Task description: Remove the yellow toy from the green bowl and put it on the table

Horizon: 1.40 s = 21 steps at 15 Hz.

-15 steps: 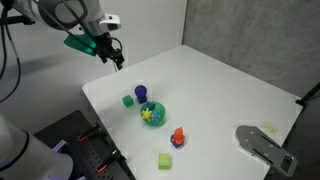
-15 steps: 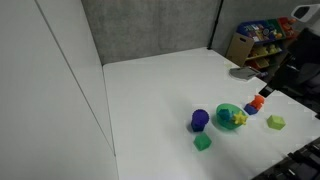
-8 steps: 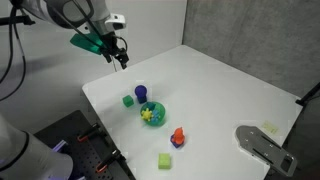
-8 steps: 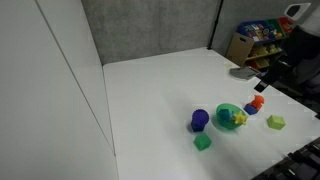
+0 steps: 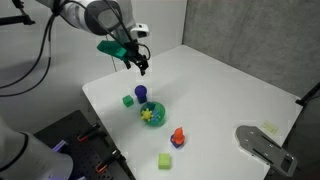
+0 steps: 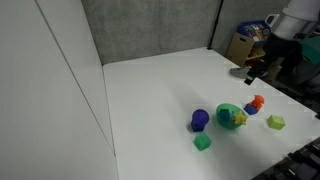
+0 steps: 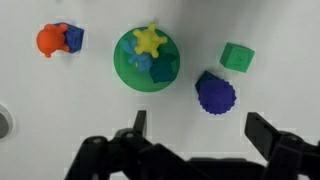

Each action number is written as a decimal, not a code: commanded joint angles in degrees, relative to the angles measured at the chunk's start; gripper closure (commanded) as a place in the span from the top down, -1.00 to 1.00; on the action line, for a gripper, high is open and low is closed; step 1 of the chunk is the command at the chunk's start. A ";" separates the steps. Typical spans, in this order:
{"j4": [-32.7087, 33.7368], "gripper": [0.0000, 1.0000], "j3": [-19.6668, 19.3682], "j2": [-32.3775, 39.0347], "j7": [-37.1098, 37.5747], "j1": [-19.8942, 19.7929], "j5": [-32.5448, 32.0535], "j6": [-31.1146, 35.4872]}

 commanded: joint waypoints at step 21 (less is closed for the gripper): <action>5.67 1.00 -4.86 32.30 -7.01 -4.58 0.50 11.94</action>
